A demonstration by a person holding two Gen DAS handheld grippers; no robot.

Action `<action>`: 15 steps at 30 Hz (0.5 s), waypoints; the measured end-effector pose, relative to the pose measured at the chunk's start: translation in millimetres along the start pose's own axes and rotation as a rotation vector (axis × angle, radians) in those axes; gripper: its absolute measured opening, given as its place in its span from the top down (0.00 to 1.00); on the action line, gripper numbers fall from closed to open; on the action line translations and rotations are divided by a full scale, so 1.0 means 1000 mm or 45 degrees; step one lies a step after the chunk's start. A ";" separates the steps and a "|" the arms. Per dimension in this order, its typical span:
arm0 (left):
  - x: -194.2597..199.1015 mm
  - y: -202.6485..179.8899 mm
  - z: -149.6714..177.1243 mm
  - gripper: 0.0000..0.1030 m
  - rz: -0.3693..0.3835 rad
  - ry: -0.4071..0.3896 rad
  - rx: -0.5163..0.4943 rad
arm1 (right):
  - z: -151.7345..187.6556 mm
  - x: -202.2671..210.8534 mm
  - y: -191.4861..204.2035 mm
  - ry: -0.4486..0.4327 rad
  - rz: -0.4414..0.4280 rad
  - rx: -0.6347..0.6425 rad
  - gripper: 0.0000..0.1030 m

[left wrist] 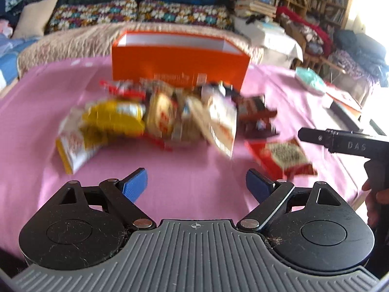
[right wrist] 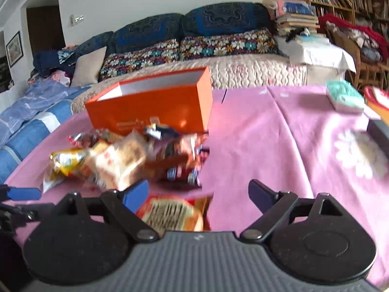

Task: Organize snacks
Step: 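Move both tools back toward the red snack packet on the table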

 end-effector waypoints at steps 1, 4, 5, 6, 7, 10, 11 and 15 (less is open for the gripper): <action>-0.002 0.003 0.003 0.28 0.005 0.020 0.012 | 0.004 0.001 0.001 0.009 -0.001 0.003 0.12; -0.007 0.005 0.008 0.28 0.014 0.049 0.033 | 0.008 -0.002 0.007 0.033 -0.013 0.043 0.12; -0.008 0.007 0.007 0.28 0.008 0.052 0.036 | 0.009 -0.004 0.011 0.045 -0.014 0.065 0.12; -0.009 0.008 0.006 0.28 0.002 0.050 0.039 | 0.010 -0.007 0.015 0.055 -0.013 0.082 0.12; -0.010 0.011 0.002 0.28 0.004 0.048 0.044 | 0.011 -0.010 0.016 0.062 -0.014 0.095 0.12; -0.011 0.017 -0.002 0.28 0.006 0.044 0.065 | 0.011 -0.015 0.025 0.065 -0.019 0.134 0.12; -0.012 0.020 -0.004 0.28 0.001 0.044 0.072 | 0.011 -0.014 0.028 0.051 -0.008 0.153 0.12; -0.013 0.033 -0.006 0.28 -0.038 0.040 0.109 | 0.009 -0.004 0.044 -0.023 -0.116 0.194 0.12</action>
Point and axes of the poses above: each gripper's, at about its wrist camera, not at the fingertips, and x roughly against the way its jaws point, y to its left, z to its underside, the point moved 1 cm from there along -x, roughly the way its jaws point, and after that the axes turned 2 degrees about x, right-handed, at the moved point
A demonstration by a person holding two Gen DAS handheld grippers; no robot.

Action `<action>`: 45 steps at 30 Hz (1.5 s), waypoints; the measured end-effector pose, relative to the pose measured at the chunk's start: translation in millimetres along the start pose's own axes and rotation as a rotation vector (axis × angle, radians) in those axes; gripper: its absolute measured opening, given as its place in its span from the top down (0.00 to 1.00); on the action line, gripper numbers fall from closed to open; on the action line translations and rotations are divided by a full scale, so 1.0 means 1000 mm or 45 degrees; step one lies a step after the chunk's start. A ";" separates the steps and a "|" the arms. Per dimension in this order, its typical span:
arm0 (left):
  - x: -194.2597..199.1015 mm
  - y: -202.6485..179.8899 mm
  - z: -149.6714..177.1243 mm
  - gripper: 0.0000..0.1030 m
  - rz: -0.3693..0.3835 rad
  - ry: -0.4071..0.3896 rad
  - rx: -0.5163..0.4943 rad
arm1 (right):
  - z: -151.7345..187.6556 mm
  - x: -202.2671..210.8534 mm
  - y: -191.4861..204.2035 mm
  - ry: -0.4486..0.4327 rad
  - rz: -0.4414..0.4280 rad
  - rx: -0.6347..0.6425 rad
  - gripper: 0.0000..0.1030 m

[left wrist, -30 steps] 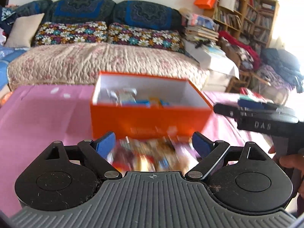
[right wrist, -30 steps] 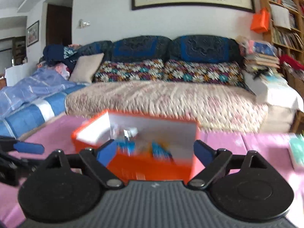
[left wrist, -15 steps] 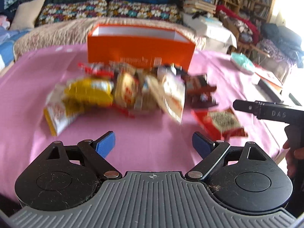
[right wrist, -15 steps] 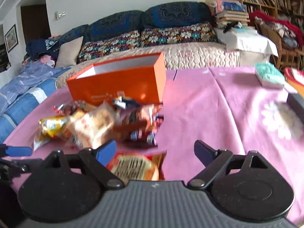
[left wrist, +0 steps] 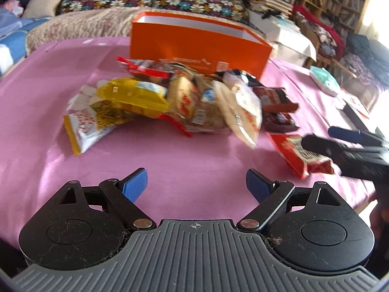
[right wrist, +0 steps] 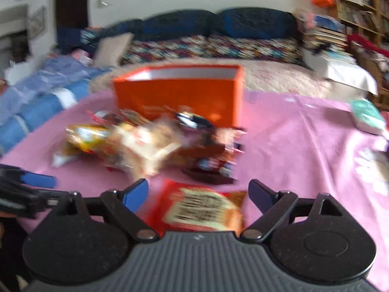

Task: Organize snacks
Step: 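Move both tools back toward the red snack packet on the table, then grasp the white-yellow Kaka packet with the left tool while the right tool grasps the red packet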

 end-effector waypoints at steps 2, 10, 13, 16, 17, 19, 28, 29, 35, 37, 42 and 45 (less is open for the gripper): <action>0.002 0.010 -0.005 0.28 -0.021 -0.015 0.029 | -0.001 -0.003 0.011 0.016 -0.117 0.013 0.12; 0.027 0.067 -0.022 0.25 -0.173 -0.132 0.197 | -0.002 -0.041 0.050 0.167 -0.365 0.017 0.13; 0.022 0.077 -0.023 0.26 -0.174 -0.117 0.229 | 0.001 -0.052 0.054 0.257 -0.396 -0.020 0.13; 0.014 0.074 -0.020 0.26 -0.176 -0.097 0.192 | 0.007 -0.043 0.046 0.254 -0.341 -0.008 0.13; 0.011 0.072 -0.020 0.26 -0.185 -0.089 0.172 | 0.009 -0.040 0.040 0.254 -0.314 -0.014 0.13; 0.005 0.069 -0.019 0.25 -0.224 -0.084 0.138 | 0.018 -0.033 0.025 0.262 -0.274 -0.054 0.13; -0.016 0.080 -0.040 0.25 -0.329 -0.101 0.017 | 0.030 -0.001 -0.049 0.185 -0.221 -0.421 0.12; -0.020 0.081 -0.046 0.25 -0.311 -0.102 -0.039 | 0.027 0.000 -0.051 0.166 -0.254 -0.460 0.12; -0.048 0.095 -0.066 0.23 -0.056 0.042 -0.407 | 0.007 0.010 -0.047 0.023 -0.286 -0.455 0.12; -0.059 0.101 -0.068 0.23 -0.011 0.117 -0.478 | 0.007 0.014 -0.053 -0.009 -0.240 -0.439 0.12; -0.068 0.106 -0.064 0.59 -0.027 0.144 -0.489 | 0.010 0.011 -0.073 -0.029 -0.151 -0.537 0.12; -0.060 0.105 -0.060 0.83 -0.015 0.154 -0.391 | 0.011 0.009 -0.079 -0.033 -0.112 -0.567 0.12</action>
Point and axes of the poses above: each gripper's, at about its wrist camera, not at the fingertips, and x roughly against the way its jaws point, y to its left, z to its underside, the point moved 1 cm from there along -x, roughly the way its jaws point, and after that the axes turned 2 degrees about x, right-handed, at the moved point
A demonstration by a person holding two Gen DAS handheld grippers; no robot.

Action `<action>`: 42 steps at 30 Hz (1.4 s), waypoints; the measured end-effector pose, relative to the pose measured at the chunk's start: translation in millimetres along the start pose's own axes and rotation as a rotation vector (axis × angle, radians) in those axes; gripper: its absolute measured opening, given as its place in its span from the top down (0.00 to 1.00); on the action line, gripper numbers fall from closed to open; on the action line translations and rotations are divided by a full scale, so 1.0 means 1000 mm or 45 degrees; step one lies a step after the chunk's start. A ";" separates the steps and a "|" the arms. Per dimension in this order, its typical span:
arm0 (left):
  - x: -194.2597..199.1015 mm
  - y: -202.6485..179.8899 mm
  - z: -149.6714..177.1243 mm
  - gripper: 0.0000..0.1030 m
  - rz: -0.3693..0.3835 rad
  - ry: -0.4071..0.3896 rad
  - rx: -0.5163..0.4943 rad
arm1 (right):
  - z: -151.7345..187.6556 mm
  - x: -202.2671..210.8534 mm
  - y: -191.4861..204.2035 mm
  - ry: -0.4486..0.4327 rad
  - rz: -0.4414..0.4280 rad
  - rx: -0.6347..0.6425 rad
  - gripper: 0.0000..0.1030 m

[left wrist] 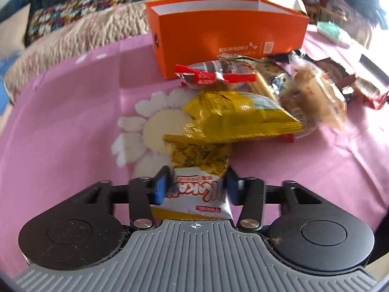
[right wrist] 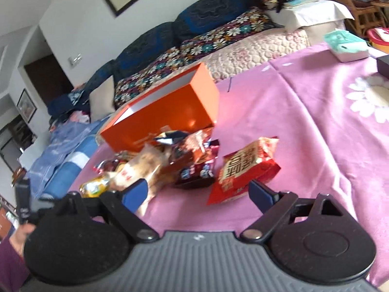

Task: Organize snacks
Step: 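Grasp the white-yellow Kaka packet with the left tool while the right tool grasps the red packet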

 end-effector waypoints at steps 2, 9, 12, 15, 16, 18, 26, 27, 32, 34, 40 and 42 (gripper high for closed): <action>0.008 -0.012 0.007 0.85 -0.039 -0.004 -0.010 | 0.000 -0.001 -0.002 0.001 0.024 0.000 0.12; 0.036 -0.064 0.036 0.80 -0.087 -0.007 0.080 | 0.004 -0.003 -0.004 0.028 0.184 0.087 0.12; 0.036 -0.075 0.040 0.78 -0.143 -0.050 0.105 | 0.006 -0.006 -0.003 0.045 0.248 0.140 0.12; 0.033 -0.075 0.039 0.77 -0.116 -0.061 0.167 | 0.009 -0.013 -0.003 0.086 0.260 0.151 0.12; 0.032 -0.075 0.038 0.76 -0.107 -0.063 0.175 | 0.008 -0.016 -0.004 0.098 0.263 0.142 0.12; 0.031 -0.074 0.036 0.74 -0.101 -0.061 0.178 | 0.004 -0.024 -0.004 0.117 0.316 0.161 0.12; 0.029 -0.078 0.040 0.53 -0.095 -0.067 0.115 | -0.020 -0.066 0.007 0.229 0.427 0.500 0.12; 0.029 -0.078 0.040 0.52 -0.092 -0.067 0.110 | -0.019 -0.073 0.006 0.250 0.438 0.530 0.15; 0.027 -0.073 0.040 0.45 -0.094 -0.076 0.137 | -0.016 -0.080 -0.006 0.256 0.426 0.499 0.16; 0.026 -0.073 0.040 0.50 -0.099 -0.083 0.150 | -0.016 -0.081 -0.006 0.249 0.421 0.491 0.16; 0.028 -0.073 0.037 0.87 -0.122 -0.098 0.189 | -0.012 -0.073 -0.004 0.218 0.424 0.475 0.36; 0.030 -0.070 0.037 0.88 -0.113 -0.091 0.221 | -0.010 -0.065 -0.004 0.211 0.421 0.453 0.38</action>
Point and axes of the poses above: each gripper's, at about its wrist camera, not at the fingertips, and x roughly against the way its jaws point, y to its left, z to its underside, the point moved 1 cm from there along -x, roughly the way its jaws point, and after that the axes turned 2 degrees about x, right-handed, at the moved point
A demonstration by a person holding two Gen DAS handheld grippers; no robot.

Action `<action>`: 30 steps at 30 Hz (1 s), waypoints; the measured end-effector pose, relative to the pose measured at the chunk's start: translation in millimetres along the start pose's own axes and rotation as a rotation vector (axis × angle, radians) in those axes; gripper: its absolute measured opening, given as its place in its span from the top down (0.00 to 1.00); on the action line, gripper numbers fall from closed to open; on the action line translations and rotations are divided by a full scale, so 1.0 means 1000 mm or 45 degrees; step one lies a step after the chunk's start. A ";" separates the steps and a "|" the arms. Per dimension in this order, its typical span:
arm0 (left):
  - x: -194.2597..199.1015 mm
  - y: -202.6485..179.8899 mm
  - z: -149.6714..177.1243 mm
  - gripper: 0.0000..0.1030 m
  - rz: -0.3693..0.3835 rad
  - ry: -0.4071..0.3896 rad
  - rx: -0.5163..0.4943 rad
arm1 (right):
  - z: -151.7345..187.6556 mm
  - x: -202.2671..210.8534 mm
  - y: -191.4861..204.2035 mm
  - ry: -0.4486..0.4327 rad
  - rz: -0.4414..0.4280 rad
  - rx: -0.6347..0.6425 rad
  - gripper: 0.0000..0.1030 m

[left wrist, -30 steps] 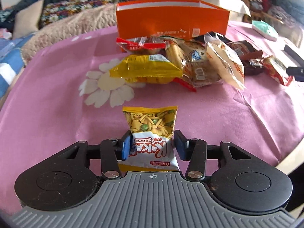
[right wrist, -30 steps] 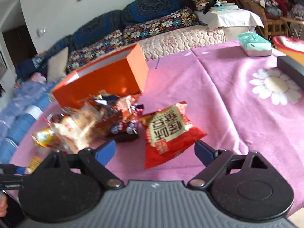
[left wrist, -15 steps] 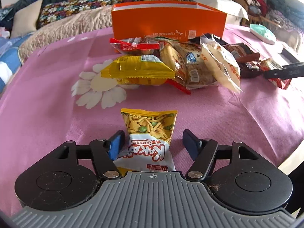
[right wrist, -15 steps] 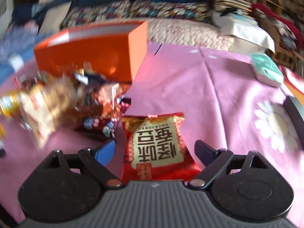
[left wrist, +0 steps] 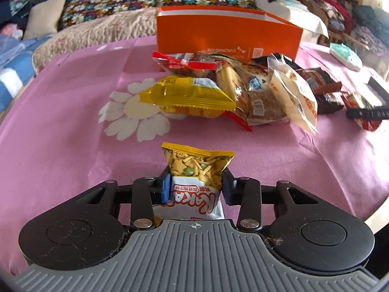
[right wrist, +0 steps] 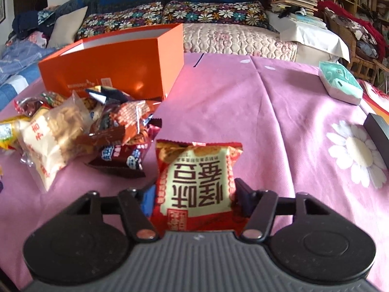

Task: Organize snacks
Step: 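Grasp the white-yellow Kaka packet with the left tool while the right tool grasps the red packet, then carry both packets into the orange box and open both tools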

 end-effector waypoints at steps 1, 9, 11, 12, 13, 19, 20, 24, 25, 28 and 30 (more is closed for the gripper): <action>0.001 0.002 0.000 0.89 0.003 0.012 0.018 | 0.002 0.003 -0.002 0.001 -0.009 -0.022 0.39; 0.035 0.018 -0.005 0.89 -0.026 -0.037 0.116 | 0.001 0.037 -0.017 -0.093 -0.041 -0.166 0.39; 0.043 0.022 -0.010 0.89 -0.025 -0.053 0.122 | -0.003 0.046 -0.021 -0.146 -0.058 -0.219 0.39; 0.047 0.023 -0.014 0.89 -0.029 -0.063 0.117 | -0.006 0.050 -0.021 -0.167 -0.067 -0.239 0.39; 0.049 0.023 -0.018 0.89 -0.039 -0.073 0.110 | -0.009 0.052 -0.020 -0.184 -0.079 -0.250 0.39; 0.052 0.022 -0.064 0.89 -0.062 -0.160 0.052 | -0.042 0.052 0.003 -0.231 -0.179 -0.232 0.39; 0.050 0.021 -0.072 0.89 -0.064 -0.174 0.045 | -0.050 0.049 0.009 -0.237 -0.193 -0.218 0.39; 0.035 0.017 -0.121 0.89 -0.059 -0.244 0.011 | -0.095 0.027 0.028 -0.266 -0.222 -0.151 0.39; 0.029 0.015 -0.134 0.89 -0.053 -0.258 0.001 | -0.106 0.020 0.033 -0.276 -0.227 -0.137 0.39; 0.004 0.005 -0.178 0.88 -0.033 -0.305 -0.023 | -0.148 -0.005 0.044 -0.307 -0.237 -0.114 0.39; -0.018 -0.002 -0.206 0.88 -0.012 -0.322 -0.033 | -0.175 -0.025 0.049 -0.325 -0.251 -0.125 0.39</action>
Point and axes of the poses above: each gripper's, at about its wrist camera, not at the fingertips, and x roughly against the way its jaws point, y to its left, z to its underside, the point moved 1 cm from there along -x, roughly the way its jaws point, and after that the axes turned 2 degrees about x, right-handed, at the moved point
